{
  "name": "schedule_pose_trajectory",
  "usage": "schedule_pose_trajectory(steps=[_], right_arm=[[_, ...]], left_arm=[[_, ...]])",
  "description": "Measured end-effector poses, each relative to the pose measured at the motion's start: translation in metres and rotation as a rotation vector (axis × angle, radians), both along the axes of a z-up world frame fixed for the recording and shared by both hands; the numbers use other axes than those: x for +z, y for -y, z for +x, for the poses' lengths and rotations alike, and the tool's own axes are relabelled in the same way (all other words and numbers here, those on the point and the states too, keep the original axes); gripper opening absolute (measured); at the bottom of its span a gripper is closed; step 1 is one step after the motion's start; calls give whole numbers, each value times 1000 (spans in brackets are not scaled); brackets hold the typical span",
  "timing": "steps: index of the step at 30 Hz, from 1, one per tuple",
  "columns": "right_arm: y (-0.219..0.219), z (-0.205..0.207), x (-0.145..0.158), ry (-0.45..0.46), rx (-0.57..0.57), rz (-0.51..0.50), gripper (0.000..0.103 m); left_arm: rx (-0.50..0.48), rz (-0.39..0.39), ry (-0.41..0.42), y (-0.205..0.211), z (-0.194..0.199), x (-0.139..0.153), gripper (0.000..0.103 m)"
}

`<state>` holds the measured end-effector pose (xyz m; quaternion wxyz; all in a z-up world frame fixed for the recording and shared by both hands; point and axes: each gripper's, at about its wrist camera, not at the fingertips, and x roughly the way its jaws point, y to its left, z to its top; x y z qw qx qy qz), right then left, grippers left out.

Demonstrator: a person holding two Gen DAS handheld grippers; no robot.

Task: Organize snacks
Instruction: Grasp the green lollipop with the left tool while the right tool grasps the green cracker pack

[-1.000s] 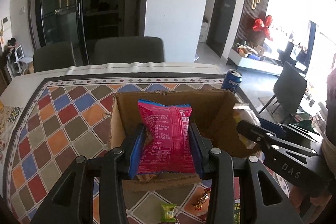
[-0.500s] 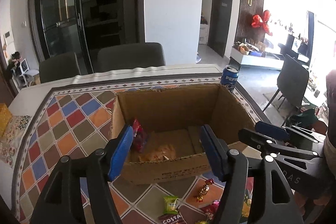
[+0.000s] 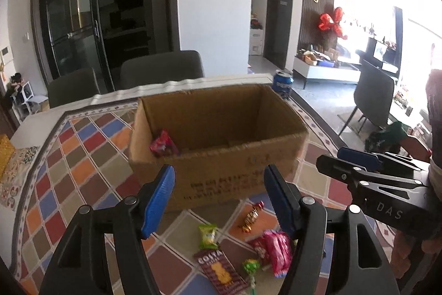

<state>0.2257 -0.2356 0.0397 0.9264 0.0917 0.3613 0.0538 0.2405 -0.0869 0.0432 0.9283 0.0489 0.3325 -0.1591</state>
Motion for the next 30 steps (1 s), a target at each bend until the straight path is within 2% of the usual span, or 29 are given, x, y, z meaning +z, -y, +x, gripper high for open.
schedule_pose_trajectory(steps=[9, 23, 24, 26, 30], right_arm=[[3, -28, -24, -39, -8, -9, 43], [4, -48, -74, -155, -33, -10, 43], [3, -49, -77, -161, -34, -12, 44], [1, -51, -81, -170, -32, -20, 56], [-5, -53, -90, -188, -32, -42, 57]], left_arm=[[-33, 10, -48, 4, -24, -24, 66], [-60, 19, -137, 2, -47, -70, 66], [-62, 18, -143, 2, -48, -73, 66], [-67, 17, -156, 1, -50, -79, 66], [-78, 11, -179, -2, -52, -92, 66]])
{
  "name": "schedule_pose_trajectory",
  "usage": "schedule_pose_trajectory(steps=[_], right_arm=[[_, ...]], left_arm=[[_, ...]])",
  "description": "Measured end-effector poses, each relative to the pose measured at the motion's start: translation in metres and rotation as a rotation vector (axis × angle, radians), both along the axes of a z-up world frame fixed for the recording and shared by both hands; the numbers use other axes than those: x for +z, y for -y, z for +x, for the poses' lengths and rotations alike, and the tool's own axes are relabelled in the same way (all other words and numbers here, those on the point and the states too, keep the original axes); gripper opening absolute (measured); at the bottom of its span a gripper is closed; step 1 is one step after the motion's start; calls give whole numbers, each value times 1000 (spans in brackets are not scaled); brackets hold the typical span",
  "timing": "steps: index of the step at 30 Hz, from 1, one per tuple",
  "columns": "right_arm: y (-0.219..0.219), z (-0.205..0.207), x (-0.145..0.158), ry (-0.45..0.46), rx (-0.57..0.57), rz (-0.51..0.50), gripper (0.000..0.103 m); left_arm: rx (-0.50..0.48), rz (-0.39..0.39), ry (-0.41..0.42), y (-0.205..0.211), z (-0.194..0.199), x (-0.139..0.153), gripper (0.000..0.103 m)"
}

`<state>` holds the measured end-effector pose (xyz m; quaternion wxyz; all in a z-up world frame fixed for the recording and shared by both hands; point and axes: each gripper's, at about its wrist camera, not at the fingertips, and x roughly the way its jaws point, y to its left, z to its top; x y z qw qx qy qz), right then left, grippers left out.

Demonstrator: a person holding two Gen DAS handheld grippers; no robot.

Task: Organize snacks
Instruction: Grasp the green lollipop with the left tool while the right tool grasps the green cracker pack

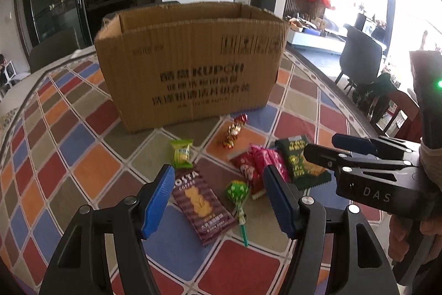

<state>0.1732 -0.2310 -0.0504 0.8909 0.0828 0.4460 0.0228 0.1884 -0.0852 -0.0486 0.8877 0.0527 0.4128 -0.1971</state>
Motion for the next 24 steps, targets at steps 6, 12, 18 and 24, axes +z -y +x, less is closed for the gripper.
schedule_pose_trajectory(steps=[6, 12, 18, 24], right_arm=[[-7, 3, -11, -28, 4, -39, 57], [-12, 9, -20, -55, 2, -89, 57], [-16, 13, -26, -79, 9, -104, 57], [-15, 16, -35, -104, 8, -105, 57]], left_arm=[[-22, 3, -42, 0, 0, -19, 60], [-45, -8, -73, 1, 2, -32, 57], [-63, -14, -105, 4, 8, -44, 54], [-67, -10, -118, 10, 15, -52, 51]])
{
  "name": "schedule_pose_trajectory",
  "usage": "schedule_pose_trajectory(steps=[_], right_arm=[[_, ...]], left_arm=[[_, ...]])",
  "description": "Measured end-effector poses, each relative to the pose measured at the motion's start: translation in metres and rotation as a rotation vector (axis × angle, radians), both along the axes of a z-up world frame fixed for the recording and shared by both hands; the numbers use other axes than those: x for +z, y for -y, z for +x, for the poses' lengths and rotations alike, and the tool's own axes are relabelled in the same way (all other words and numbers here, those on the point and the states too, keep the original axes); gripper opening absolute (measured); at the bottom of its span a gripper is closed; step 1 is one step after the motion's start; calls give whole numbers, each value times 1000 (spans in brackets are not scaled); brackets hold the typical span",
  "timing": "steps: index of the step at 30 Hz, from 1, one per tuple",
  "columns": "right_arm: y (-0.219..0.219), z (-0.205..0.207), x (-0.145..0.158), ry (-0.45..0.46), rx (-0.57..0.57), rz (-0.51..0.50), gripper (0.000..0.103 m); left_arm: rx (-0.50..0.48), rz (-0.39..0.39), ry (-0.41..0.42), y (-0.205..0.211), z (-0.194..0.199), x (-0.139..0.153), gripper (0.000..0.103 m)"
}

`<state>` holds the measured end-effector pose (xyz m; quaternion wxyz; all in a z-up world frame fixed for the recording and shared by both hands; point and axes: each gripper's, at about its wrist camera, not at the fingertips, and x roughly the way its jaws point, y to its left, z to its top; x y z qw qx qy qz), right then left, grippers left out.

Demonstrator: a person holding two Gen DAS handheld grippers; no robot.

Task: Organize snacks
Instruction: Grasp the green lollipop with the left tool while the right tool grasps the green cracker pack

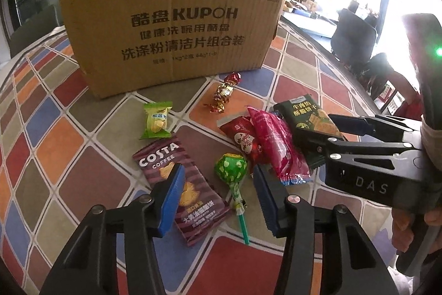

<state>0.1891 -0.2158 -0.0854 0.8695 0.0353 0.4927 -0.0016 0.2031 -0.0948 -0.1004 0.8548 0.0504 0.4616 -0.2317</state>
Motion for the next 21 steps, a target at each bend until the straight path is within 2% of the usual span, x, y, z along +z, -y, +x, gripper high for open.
schedule_pose_trajectory(steps=[12, 15, 21], right_arm=[[-1, 9, -5, -15, 3, -23, 57], [-1, 10, -6, -15, 5, -27, 57], [-1, 10, -7, -12, 11, -32, 57]], left_arm=[[-3, -14, -17, 10, 10, -5, 38], [-9, -31, -33, 12, 11, -6, 31], [-10, -28, -29, 14, 10, -7, 28]])
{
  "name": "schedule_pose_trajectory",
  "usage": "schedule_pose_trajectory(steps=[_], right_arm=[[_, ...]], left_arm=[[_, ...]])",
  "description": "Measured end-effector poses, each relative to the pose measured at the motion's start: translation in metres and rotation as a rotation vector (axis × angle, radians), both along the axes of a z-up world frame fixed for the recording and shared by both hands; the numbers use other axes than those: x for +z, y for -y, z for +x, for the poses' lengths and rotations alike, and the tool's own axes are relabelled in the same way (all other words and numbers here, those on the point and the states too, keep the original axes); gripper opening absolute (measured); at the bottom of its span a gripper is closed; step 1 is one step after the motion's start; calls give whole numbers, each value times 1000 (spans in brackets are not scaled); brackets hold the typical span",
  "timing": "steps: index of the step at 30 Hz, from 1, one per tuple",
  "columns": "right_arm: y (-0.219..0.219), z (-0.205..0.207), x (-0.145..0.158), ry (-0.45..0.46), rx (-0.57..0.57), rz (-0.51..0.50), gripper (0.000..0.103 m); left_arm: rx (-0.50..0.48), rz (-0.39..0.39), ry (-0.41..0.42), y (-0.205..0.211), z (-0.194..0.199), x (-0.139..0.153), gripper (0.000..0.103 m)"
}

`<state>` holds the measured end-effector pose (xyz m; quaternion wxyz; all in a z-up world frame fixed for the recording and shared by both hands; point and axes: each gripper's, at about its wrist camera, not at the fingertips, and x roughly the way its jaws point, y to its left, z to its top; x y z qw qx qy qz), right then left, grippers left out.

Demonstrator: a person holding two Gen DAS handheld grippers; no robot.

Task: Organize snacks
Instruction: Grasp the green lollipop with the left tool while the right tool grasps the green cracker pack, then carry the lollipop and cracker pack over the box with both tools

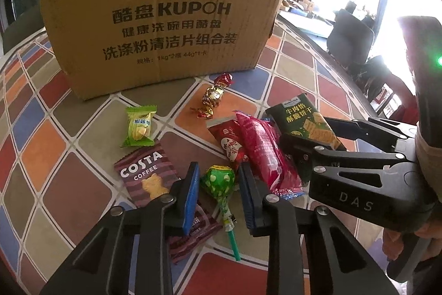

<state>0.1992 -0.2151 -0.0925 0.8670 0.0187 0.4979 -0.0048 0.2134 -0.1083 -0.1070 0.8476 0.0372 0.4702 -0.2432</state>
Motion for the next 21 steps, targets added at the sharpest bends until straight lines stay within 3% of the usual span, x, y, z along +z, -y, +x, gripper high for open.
schedule_pose_trajectory(steps=[3, 5, 10, 11, 14, 21], right_arm=[[-1, -1, 0, 4, 6, -3, 51], [-3, -1, -1, -3, 20, 0, 40], [-2, -4, -1, 10, 9, 3, 30], [-1, -5, 1, 16, 6, 12, 22], [2, -9, 6, 37, -3, 42, 13], [3, -16, 15, 84, 2, 92, 11]], left_arm=[[3, -1, -2, 0, 0, 0, 27], [5, -2, -5, 0, 0, 0, 27], [13, -10, -4, -2, 0, 2, 27], [17, -13, -3, -3, 0, 3, 26], [24, -24, 2, -5, -1, 7, 26], [41, -45, 22, -8, -4, 17, 26]])
